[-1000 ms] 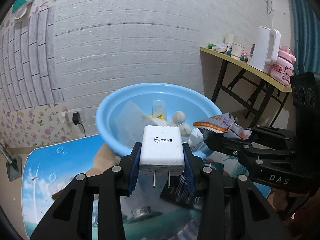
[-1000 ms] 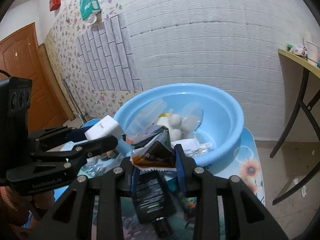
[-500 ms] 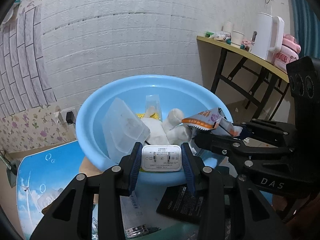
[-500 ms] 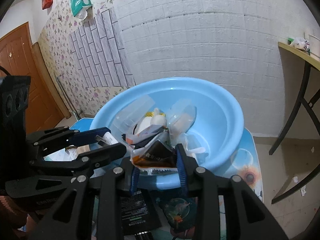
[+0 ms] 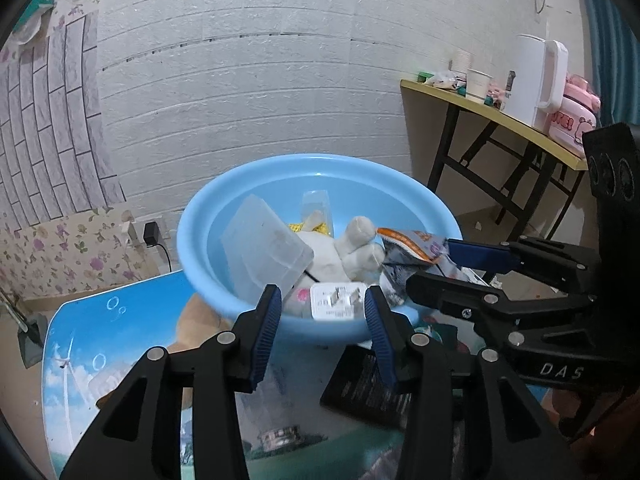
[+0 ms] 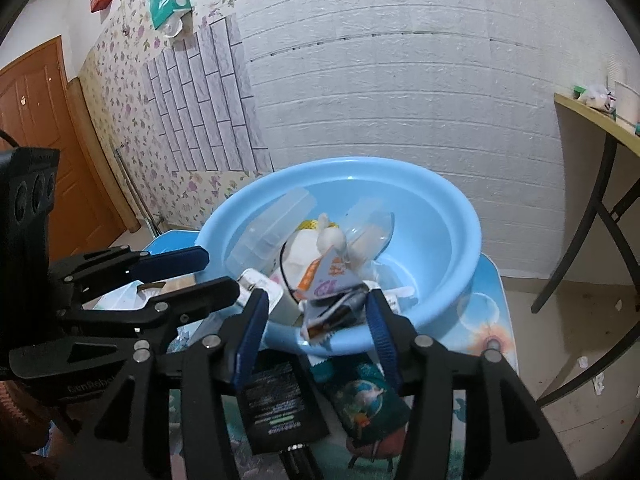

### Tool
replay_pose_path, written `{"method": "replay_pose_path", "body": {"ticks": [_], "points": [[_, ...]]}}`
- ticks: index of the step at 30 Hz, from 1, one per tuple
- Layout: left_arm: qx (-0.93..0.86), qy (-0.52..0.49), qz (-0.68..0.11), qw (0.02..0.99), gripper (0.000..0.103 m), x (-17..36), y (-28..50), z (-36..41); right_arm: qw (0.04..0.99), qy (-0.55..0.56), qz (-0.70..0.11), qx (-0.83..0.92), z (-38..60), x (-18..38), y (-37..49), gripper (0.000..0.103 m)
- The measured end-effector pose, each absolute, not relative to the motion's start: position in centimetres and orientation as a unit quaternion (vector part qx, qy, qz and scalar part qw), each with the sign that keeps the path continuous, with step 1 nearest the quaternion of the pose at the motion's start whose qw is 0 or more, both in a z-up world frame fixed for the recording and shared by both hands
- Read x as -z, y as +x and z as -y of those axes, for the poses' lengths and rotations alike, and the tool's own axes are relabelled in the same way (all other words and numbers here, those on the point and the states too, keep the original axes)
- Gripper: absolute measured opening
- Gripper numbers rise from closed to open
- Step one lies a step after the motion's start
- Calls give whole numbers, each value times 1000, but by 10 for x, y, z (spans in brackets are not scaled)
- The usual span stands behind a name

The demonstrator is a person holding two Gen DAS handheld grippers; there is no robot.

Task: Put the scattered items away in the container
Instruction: 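Open both grippers to drop the charger and wrapper into the basin, then withdraw both grippers from the basin back over the table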

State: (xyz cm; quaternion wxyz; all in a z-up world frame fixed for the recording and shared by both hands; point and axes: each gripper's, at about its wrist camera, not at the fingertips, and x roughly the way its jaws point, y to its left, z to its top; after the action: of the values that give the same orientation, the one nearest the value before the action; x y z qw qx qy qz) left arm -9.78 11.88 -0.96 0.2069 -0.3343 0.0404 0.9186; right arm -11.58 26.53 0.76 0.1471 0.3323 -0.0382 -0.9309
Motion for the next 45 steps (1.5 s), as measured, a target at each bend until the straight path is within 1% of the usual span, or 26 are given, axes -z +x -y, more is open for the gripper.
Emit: {"method": "replay_pose_path", "body": {"ticks": [3, 6, 11, 16, 22, 35, 40, 45], "points": [[-921, -331, -39, 202, 43, 7, -87, -112, 145, 331, 37, 932, -266, -10, -106, 50], [-923, -330, -31, 195, 48, 6, -79, -102, 143, 332, 37, 931, -267, -11, -99, 50], [-927, -329, -20, 179, 51, 6, -63, -83, 140, 340, 33, 929, -264, -9, -83, 50], [-927, -337, -8, 164, 64, 13, -50, -61, 132, 352, 34, 926, -262, -2, -70, 50], [-924, -355, 7, 143, 75, 28, -36, -37, 125, 375, 44, 917, -264, 11, -59, 50], [-918, -387, 29, 86, 80, 57, -25, 8, 113, 397, 41, 910, -261, 27, -53, 50], [-916, -394, 40, 69, 83, 60, -30, 14, 104, 399, 48, 910, -265, 29, -55, 50], [-912, -402, 45, 64, 84, 64, -37, 13, 97, 407, 52, 907, -270, 36, -59, 50]]}}
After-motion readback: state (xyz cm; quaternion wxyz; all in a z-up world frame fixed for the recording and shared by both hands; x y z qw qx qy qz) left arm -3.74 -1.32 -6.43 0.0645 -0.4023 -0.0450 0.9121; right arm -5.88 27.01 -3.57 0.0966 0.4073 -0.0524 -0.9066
